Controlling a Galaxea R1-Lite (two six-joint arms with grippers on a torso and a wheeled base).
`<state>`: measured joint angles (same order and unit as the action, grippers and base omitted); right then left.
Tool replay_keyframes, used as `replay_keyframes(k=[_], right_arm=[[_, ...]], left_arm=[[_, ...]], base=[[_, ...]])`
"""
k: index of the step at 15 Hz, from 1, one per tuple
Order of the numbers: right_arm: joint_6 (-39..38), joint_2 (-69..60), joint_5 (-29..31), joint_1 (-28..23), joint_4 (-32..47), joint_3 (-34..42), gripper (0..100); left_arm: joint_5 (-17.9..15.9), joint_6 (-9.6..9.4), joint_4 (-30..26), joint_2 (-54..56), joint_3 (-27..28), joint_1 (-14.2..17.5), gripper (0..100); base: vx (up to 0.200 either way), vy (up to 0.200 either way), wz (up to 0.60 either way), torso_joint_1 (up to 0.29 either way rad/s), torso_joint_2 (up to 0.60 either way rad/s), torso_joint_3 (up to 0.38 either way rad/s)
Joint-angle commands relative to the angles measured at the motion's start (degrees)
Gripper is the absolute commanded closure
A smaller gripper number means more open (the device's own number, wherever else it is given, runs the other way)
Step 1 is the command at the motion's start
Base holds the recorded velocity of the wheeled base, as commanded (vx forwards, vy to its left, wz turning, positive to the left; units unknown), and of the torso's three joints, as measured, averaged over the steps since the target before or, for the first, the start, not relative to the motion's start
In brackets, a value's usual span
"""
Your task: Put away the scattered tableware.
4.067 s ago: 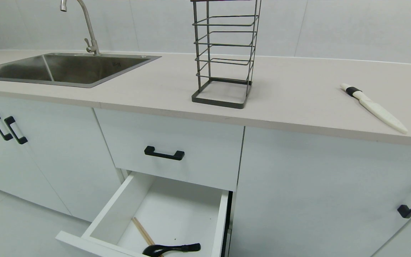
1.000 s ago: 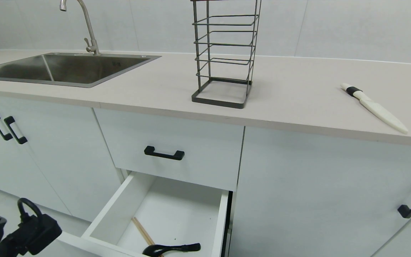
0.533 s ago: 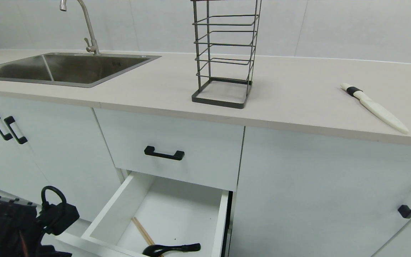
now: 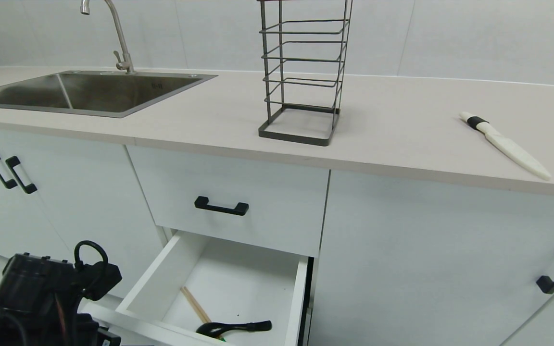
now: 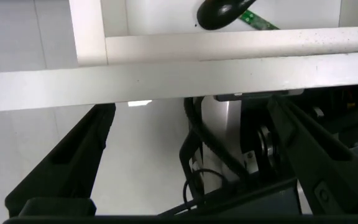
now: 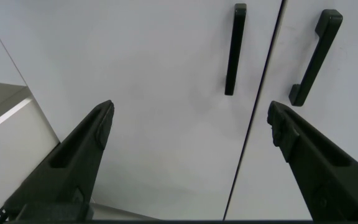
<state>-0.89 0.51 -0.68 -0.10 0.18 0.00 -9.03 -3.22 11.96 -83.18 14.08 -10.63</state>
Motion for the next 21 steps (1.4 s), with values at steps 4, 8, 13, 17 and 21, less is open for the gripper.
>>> replay_keyframes(k=[4, 8, 13, 17, 21], right_arm=[[0.01, 0.1, -0.02, 0.01, -0.01, 0.0, 0], [0.01, 0.1, -0.02, 0.01, -0.01, 0.0, 0], [0.01, 0.1, -0.02, 0.01, -0.01, 0.0, 0], [0.01, 0.1, -0.02, 0.01, -0.01, 0.0, 0], [0.01, 0.1, -0.02, 0.01, -0.01, 0.0, 0]], left_arm=[[0.16, -0.47, 10.45, -8.05, 0.16, -0.53, 0], [0.07, -0.47, 13.09, -9.37, 0.25, -0.53, 0], [-0.11, -0.12, 21.97, -13.24, 0.25, -0.88, 0], [-0.28, -0.12, 27.33, -16.4, 0.77, -0.97, 0], [-0.28, 0.41, 33.3, -21.33, 3.23, -0.97, 0]], base=[[0.0, 0.0, 0.0, 0.0, 0.0, 0.0], [0.0, 0.0, 0.0, 0.0, 0.0, 0.0], [0.0, 0.0, 0.0, 0.0, 0.0, 0.0], [0.0, 0.0, 0.0, 0.0, 0.0, 0.0], [0.0, 0.0, 0.0, 0.0, 0.0, 0.0]])
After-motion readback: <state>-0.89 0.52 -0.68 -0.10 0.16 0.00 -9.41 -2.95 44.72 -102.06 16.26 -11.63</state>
